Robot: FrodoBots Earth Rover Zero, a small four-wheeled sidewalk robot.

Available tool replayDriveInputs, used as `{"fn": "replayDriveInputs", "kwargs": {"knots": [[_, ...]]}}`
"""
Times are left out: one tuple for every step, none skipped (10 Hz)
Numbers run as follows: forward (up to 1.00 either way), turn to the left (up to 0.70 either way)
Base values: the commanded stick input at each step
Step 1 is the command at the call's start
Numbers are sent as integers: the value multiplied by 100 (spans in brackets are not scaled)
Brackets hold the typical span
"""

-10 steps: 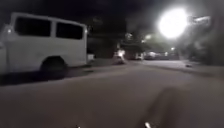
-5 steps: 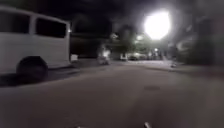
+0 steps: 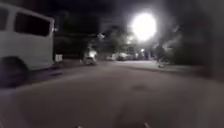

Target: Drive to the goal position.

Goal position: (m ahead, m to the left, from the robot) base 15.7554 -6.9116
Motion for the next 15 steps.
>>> {"fn": "replayDriveInputs", "kwargs": {"knots": [[50,0],[50,0],[50,0],[50,0],[50,0],[50,0],[50,0],[50,0],[50,0],[50,0],[29,0],[0,0],[0,0],[0,0],[0,0]]}}
